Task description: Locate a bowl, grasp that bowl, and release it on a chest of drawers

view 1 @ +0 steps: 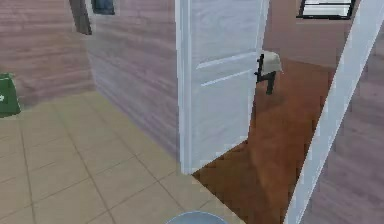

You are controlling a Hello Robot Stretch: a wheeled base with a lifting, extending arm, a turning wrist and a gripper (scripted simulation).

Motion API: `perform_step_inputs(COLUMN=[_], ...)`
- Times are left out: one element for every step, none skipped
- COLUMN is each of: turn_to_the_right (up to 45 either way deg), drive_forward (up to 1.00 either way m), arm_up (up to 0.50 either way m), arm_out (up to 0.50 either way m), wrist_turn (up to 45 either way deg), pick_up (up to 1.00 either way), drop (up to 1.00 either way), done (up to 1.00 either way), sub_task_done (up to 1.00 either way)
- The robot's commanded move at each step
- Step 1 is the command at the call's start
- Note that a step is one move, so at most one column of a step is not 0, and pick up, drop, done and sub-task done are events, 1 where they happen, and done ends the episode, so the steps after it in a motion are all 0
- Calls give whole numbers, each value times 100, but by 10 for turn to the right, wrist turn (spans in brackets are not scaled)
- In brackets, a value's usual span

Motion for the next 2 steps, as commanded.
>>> perform_step_inputs(turn_to_the_right=[-210,450], drive_forward=[0,0], arm_up=[0,0], arm_out=[0,0], wrist_turn=[0,0], pick_up=[0,0], drop=[0,0], done=[0,0], sub_task_done=[0,0])
